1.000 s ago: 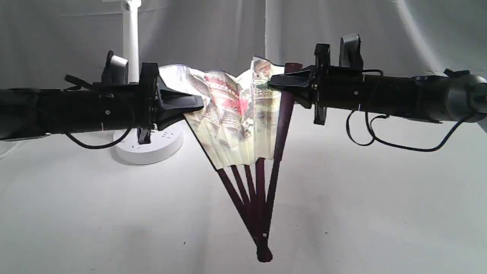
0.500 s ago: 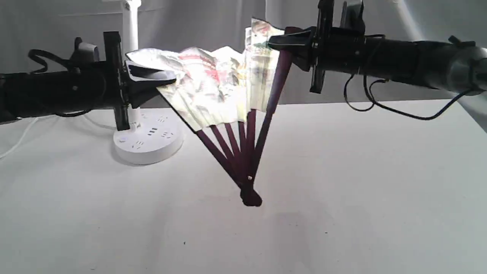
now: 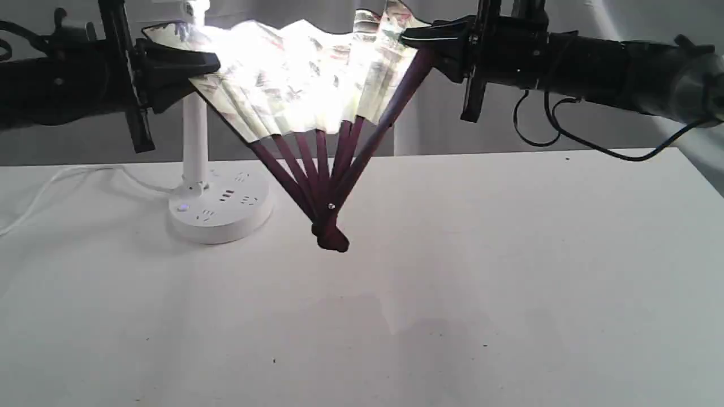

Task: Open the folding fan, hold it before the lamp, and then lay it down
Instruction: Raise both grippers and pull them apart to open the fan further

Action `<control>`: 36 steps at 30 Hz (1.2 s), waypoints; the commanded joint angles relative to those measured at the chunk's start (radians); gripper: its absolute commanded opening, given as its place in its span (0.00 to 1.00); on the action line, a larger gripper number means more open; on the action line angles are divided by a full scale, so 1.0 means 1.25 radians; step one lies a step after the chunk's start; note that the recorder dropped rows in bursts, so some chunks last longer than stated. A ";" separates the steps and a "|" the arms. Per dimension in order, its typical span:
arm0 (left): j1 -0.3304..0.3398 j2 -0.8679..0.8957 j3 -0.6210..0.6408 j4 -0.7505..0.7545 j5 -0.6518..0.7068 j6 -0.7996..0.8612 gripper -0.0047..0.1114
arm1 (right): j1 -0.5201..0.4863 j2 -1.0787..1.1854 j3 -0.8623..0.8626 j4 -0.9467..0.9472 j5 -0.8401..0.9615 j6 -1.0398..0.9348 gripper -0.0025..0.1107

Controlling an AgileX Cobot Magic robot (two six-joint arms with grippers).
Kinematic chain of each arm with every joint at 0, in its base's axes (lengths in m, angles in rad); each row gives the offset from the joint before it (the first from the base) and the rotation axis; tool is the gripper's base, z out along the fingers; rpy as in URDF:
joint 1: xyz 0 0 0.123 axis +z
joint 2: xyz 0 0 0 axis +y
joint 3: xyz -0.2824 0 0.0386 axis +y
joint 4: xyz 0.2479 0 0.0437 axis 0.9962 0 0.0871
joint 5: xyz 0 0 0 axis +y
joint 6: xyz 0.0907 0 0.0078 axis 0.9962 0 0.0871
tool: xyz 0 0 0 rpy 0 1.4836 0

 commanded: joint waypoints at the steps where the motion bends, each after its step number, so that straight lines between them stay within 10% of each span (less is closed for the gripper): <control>1: 0.003 -0.028 -0.004 -0.036 0.000 -0.038 0.04 | -0.005 -0.007 -0.005 -0.010 0.022 -0.001 0.02; 36: 0.069 -0.084 0.164 -0.036 0.000 -0.010 0.04 | -0.122 -0.007 -0.005 -0.071 0.022 0.030 0.02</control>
